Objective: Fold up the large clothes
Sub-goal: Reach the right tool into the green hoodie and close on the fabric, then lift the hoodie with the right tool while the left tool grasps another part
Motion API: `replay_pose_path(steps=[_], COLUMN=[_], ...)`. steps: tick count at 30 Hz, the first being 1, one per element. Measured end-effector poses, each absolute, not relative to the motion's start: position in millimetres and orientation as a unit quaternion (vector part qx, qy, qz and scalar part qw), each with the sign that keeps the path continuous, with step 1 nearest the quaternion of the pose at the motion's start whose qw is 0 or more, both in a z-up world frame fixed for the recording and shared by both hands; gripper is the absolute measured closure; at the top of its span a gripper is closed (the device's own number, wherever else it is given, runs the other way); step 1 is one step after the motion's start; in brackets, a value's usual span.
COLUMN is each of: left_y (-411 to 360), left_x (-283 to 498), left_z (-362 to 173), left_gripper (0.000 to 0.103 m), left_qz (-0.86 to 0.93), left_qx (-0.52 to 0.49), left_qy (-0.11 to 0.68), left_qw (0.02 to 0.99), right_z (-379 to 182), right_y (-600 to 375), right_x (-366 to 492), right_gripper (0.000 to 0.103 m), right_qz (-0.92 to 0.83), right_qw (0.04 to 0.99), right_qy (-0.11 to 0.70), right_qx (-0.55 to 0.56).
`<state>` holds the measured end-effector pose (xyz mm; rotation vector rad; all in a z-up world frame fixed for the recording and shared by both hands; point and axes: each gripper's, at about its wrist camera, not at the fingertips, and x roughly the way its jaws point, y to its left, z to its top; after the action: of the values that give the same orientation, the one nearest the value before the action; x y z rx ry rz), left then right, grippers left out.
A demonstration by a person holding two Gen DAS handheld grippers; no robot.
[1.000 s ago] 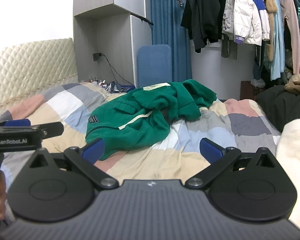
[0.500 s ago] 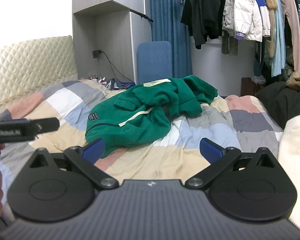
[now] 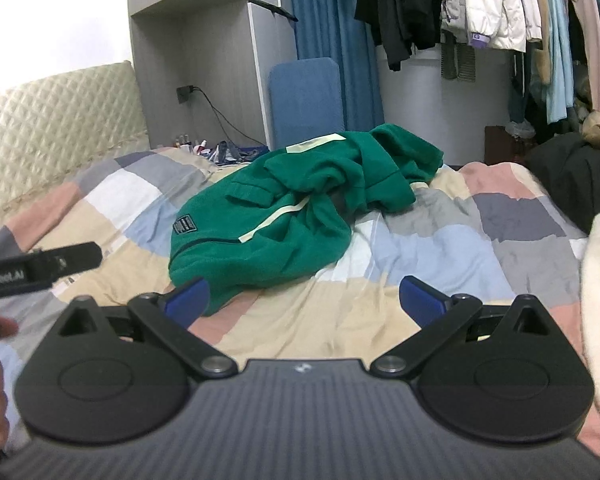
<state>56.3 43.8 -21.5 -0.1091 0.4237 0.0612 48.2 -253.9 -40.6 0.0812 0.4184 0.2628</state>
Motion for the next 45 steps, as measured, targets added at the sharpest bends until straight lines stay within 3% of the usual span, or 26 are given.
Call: replay_pose_path(steps=[8,13,17,24,31,36,38,41,45], left_y=[102,158,187,203,218,222,224,222,217], left_x=[117,154,167,182,198,197,194,189,179], left_z=[-24,-35,-54,-86,-114,-121,-120,-114,-107], left_gripper=[0.0,0.0,0.0,0.0,0.0,0.0,0.0,0.0,0.0], left_qz=[0.084,0.082,0.085,0.099,0.088,0.114,0.101,0.097,0.097], left_qx=[-0.077,-0.176,-0.222,-0.221,-0.236,-0.234,-0.248,-0.242,-0.237], left_qy=[0.215,0.243,0.246,0.26,0.253,0.239,0.231,0.224,0.217], left_qw=[0.97,0.95,0.94,0.935,0.934,0.936,0.935,0.939,0.942], right_z=[-60,-84,-111,-167,-187,-182,-178,-164,-129], right_y=[-235,-198,-157,-108,-98,-100,-105,-111,-128], right_x=[106,156,192,243,259,274,271,265,258], right_gripper=[0.002,0.006,0.017,0.019,0.019,0.058,0.079,0.088,0.09], right_qz=[0.176,0.219,0.235,0.193,0.151,0.154,0.159,0.174,0.188], right_qw=[0.934,0.895,0.868,0.844,0.851,0.852,0.852,0.867,0.881], right_qy=[0.267,0.311,0.351,0.402,0.366,0.381,0.385,0.375,0.355], right_qx=[0.158,0.232,0.262,0.298,0.344,0.324,0.317,0.277,0.248])
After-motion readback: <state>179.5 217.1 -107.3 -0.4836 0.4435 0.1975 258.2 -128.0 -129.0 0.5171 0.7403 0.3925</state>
